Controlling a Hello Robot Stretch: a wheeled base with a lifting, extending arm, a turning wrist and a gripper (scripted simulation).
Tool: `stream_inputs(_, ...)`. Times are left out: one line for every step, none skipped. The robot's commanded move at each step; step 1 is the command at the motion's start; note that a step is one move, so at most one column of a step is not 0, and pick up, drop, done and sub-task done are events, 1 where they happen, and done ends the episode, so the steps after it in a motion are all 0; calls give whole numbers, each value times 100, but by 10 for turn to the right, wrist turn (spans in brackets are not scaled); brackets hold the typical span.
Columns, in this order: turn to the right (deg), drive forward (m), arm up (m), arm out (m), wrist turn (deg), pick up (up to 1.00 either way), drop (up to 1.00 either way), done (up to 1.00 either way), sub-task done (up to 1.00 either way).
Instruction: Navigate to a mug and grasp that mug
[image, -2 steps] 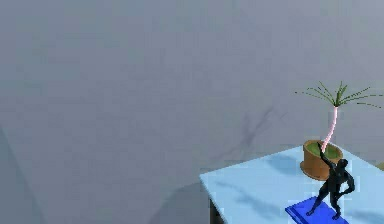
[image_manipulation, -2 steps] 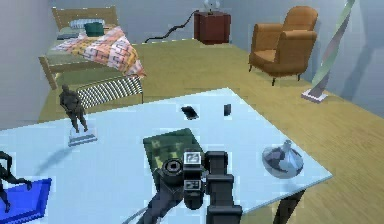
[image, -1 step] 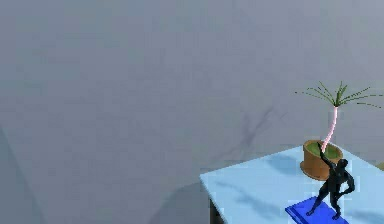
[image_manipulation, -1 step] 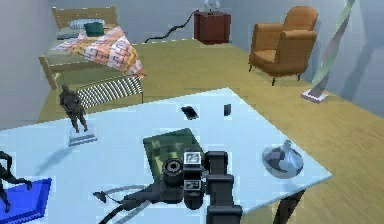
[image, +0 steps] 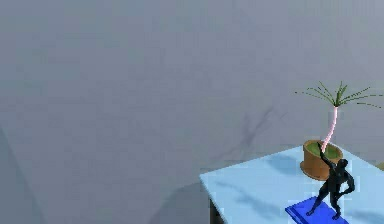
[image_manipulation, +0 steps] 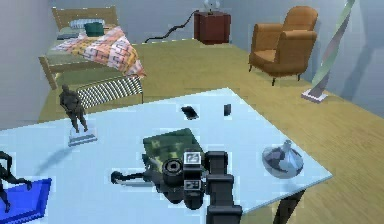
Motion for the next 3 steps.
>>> stream_inputs(0,0,0,0,450,0,0,0,0)
stream_inputs(0,0,0,0,60,0,0,0,0)
stream_inputs(0,0,-30,0,0,0,0,0,0)
